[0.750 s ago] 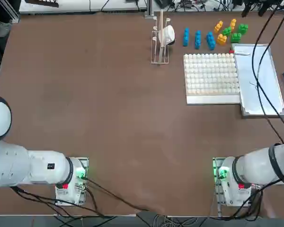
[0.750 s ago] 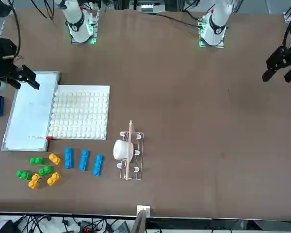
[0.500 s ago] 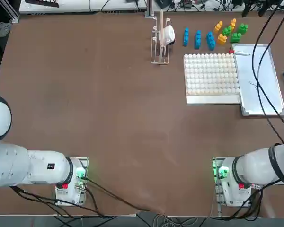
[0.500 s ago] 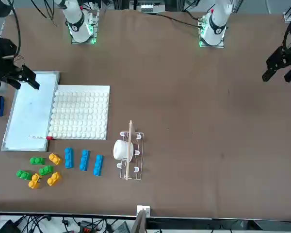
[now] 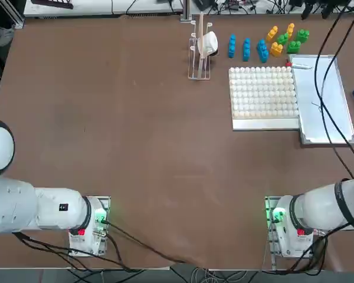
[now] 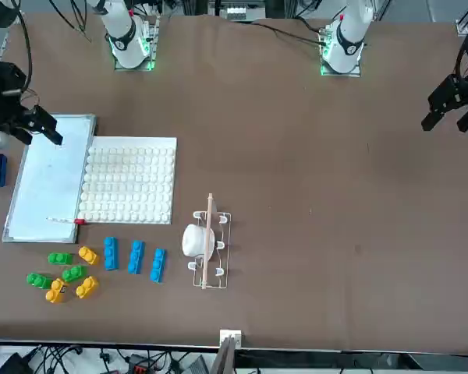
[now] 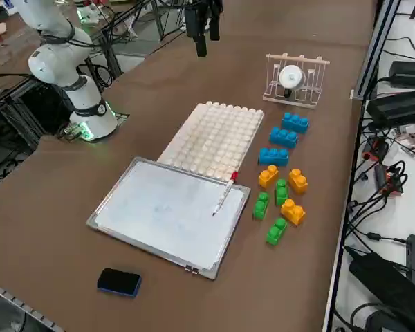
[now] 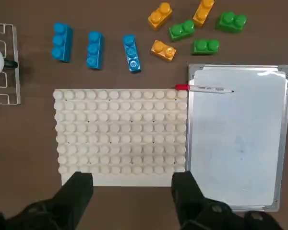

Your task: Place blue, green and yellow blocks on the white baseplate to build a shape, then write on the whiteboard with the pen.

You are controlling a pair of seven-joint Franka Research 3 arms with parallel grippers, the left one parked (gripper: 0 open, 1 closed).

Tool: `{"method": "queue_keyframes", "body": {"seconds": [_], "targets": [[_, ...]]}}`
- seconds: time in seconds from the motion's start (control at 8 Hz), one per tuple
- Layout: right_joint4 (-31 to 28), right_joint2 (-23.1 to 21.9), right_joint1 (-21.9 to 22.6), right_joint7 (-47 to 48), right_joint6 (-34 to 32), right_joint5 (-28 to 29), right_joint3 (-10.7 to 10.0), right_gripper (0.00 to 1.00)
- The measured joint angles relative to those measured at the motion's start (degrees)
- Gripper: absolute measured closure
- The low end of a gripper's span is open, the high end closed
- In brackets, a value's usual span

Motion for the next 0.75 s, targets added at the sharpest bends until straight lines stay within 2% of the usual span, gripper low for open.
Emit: {"method": "queue_keyframes", "body": {"seconds": [0.25, 0.5, 0.75], "targets": [[0.6, 4.6, 0.0, 0.0, 2.9, 0.0, 0.0, 0.00], [2.9, 11.3, 0.1, -0.9, 8.0, 0.0, 0.0, 0.00], [5.0, 17.9, 0.5, -6.7, 14.6, 1.5, 0.1, 0.00]]}}
